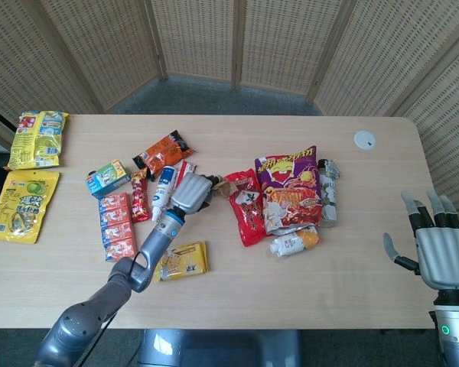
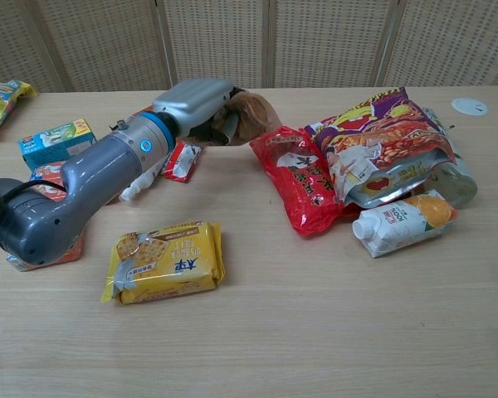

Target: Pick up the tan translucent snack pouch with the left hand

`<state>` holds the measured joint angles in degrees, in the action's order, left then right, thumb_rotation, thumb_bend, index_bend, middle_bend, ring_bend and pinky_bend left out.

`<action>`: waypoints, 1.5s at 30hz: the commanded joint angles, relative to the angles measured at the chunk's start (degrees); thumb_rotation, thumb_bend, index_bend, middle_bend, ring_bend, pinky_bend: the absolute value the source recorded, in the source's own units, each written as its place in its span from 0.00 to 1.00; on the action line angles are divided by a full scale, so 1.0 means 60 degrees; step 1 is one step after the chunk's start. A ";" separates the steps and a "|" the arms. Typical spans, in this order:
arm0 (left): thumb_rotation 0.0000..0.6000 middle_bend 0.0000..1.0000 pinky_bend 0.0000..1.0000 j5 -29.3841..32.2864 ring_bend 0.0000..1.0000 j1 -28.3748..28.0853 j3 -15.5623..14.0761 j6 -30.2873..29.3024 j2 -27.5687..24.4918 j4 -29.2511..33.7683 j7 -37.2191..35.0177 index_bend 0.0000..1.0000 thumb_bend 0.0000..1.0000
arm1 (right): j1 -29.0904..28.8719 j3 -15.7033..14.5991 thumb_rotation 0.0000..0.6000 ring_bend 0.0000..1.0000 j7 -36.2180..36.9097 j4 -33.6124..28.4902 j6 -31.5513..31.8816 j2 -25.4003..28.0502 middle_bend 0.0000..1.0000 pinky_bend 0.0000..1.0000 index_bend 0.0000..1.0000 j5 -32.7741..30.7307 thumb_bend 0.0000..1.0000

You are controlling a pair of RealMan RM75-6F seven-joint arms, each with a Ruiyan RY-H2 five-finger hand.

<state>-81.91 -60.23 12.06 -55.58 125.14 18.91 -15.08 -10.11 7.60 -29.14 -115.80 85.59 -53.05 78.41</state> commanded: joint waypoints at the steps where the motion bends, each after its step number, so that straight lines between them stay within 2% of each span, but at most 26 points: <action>1: 1.00 0.76 0.88 0.0096 0.92 -0.0029 0.0252 -0.0668 -0.0445 0.0568 -0.0254 0.81 0.86 | -0.0018 0.0003 0.11 0.00 0.0030 0.0032 -0.0037 -0.0028 0.24 0.00 0.00 0.0006 0.44; 5: 1.00 0.76 0.88 0.0151 0.92 -0.0015 0.0602 -0.1522 -0.1325 0.1977 -0.0210 0.81 0.85 | -0.0047 -0.0041 0.12 0.00 0.0103 0.0143 -0.0120 -0.0168 0.24 0.00 0.00 0.0079 0.44; 8: 1.00 0.76 0.88 0.0303 0.92 0.0046 0.1011 -0.1930 -0.2300 0.3774 0.0265 0.81 0.85 | -0.0089 -0.0075 0.11 0.00 0.0176 0.0245 -0.0198 -0.0317 0.24 0.00 0.00 0.0163 0.44; 12: 1.00 0.76 0.88 0.0713 0.92 0.0198 0.1703 -0.2075 -0.3930 0.6905 0.1671 0.81 0.85 | -0.0143 -0.0108 0.11 0.00 0.0272 0.0374 -0.0275 -0.0524 0.24 0.00 0.00 0.0291 0.44; 15: 1.00 0.76 0.88 0.1206 0.92 0.0310 0.2249 -0.2046 -0.4911 0.8865 0.2767 0.81 0.85 | -0.0166 -0.0148 0.11 0.00 0.0354 0.0472 -0.0323 -0.0656 0.24 0.00 0.00 0.0398 0.44; 21: 1.00 0.76 0.88 0.2023 0.92 0.0532 0.2958 -0.2167 -0.6253 1.1398 0.4404 0.81 0.85 | -0.0133 -0.0217 0.12 0.00 0.0516 0.0582 -0.0303 -0.0795 0.24 0.00 0.00 0.0580 0.44; 25: 1.00 0.76 0.88 0.2404 0.92 0.0693 0.3199 -0.2368 -0.6874 1.2482 0.5181 0.81 0.85 | -0.0082 -0.0278 0.12 0.00 0.0632 0.0629 -0.0266 -0.0859 0.24 0.00 0.00 0.0712 0.44; 30: 1.00 0.77 0.88 0.2707 0.92 0.1013 0.3135 -0.2617 -0.7477 1.3425 0.5816 0.81 0.85 | -0.0048 -0.0312 0.11 0.00 0.0751 0.0720 -0.0237 -0.0912 0.24 0.00 0.00 0.0849 0.44; 39: 1.00 0.77 0.88 0.2885 0.93 0.1708 0.2960 -0.3180 -0.8354 1.4527 0.6096 0.81 0.85 | -0.0092 -0.0285 0.12 0.00 0.0757 0.0679 -0.0275 -0.0901 0.24 0.00 0.00 0.1045 0.44; 45: 1.00 0.77 0.88 0.2941 0.93 0.1816 0.2959 -0.3273 -0.8665 1.4830 0.6132 0.81 0.85 | -0.0138 -0.0274 0.12 0.00 0.0727 0.0685 -0.0372 -0.0982 0.24 0.00 0.00 0.1038 0.44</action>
<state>-64.29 -49.36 29.83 -75.17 73.21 107.83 21.71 -10.91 5.97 -24.75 -111.69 83.39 -58.91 84.62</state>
